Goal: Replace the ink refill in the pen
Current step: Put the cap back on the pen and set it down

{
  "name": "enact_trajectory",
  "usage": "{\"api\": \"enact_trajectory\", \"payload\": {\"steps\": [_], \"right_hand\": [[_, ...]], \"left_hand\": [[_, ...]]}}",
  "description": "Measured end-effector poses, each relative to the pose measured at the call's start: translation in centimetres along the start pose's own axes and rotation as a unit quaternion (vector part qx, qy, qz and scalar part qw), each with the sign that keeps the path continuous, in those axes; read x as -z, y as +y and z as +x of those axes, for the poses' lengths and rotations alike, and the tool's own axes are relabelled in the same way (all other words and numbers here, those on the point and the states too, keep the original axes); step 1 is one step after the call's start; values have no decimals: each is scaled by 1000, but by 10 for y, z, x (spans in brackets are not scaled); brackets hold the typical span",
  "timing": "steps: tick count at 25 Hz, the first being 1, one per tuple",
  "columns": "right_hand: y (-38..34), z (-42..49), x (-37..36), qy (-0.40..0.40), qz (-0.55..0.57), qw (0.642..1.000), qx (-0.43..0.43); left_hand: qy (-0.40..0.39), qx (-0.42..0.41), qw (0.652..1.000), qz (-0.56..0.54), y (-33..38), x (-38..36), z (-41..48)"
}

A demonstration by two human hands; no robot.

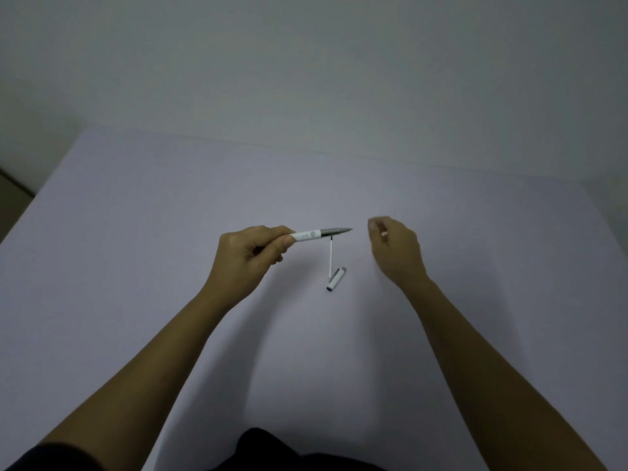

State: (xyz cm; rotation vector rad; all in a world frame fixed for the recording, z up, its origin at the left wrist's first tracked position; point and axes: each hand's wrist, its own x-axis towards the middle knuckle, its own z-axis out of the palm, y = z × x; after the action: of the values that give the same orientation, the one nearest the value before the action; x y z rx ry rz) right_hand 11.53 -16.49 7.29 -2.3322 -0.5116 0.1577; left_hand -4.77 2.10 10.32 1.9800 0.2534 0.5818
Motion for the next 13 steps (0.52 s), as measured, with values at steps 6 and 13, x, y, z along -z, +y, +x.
{"api": "enact_trajectory", "payload": {"steps": [6,13], "right_hand": [[41,-4,-66,-97,-37,977,-186],[43,-6,-95,-89,-34,969,-229]], "left_hand": [[8,46,999,-20,-9,-5,4],[1,70,997,-20,-17,-8,4]]}}
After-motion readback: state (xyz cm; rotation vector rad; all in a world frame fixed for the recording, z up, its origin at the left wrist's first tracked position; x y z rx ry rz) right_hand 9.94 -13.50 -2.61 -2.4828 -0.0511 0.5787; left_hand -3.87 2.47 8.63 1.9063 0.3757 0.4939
